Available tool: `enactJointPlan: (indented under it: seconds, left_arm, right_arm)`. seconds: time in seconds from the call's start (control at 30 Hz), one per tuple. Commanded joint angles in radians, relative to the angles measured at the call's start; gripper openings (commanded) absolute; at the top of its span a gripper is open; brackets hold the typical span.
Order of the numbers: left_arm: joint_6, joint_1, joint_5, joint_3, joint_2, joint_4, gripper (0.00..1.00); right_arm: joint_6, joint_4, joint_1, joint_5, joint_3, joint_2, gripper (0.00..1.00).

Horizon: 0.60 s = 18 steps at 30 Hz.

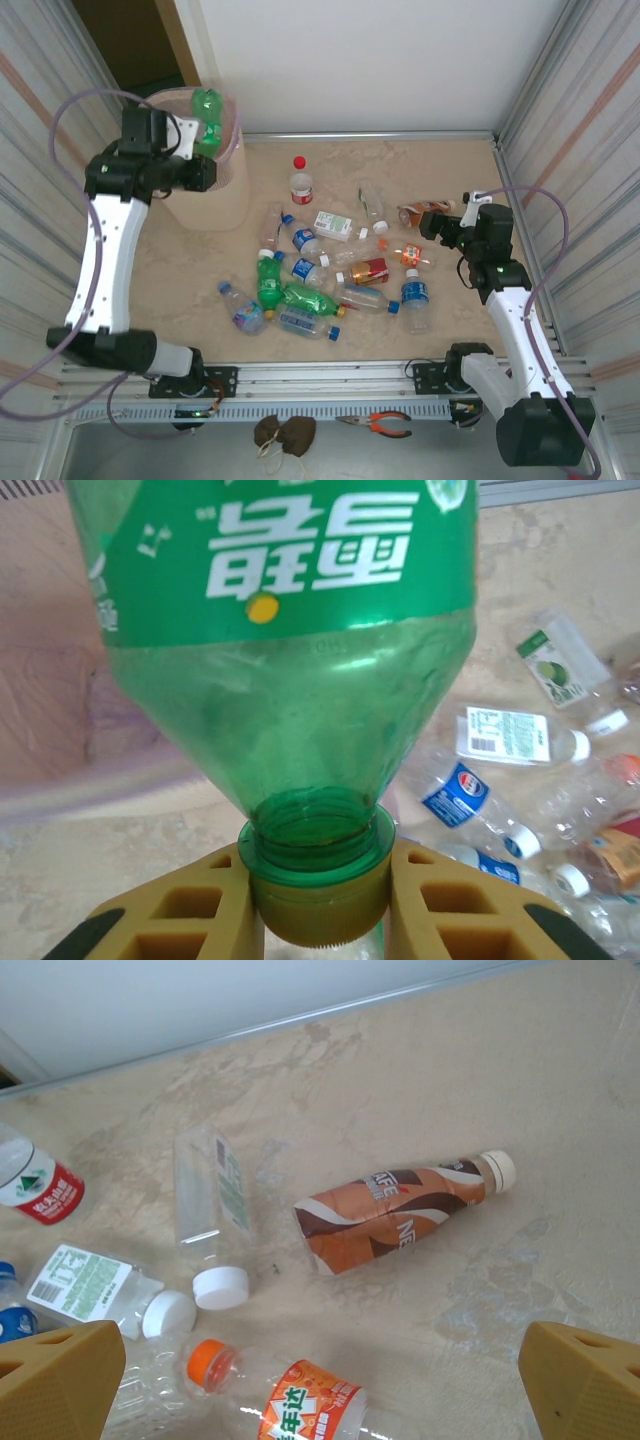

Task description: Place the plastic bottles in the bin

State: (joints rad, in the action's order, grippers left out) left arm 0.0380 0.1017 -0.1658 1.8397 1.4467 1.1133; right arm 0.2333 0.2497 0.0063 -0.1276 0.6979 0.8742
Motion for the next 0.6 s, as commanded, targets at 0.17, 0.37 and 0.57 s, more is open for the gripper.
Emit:
enactJointPlan:
  seconds: [0.17,0.37,0.57]
  left_arm:
    - [0.076,-0.087,-0.009,0.314,0.29,0.126,0.16]
    - [0.097,-0.106,0.002,0.469,0.462,0.217,0.15]
    - [0.111,-0.128,-0.003,0.475,0.547,0.238,0.15]
  right_arm:
    - [0.018,0.019,-0.011,0.014,0.026,-0.017,1.0]
    - [0.018,0.02,-0.018,0.019,0.022,-0.018,1.0]
    - [0.018,0.012,-0.026,0.014,0.018,-0.012,1.0]
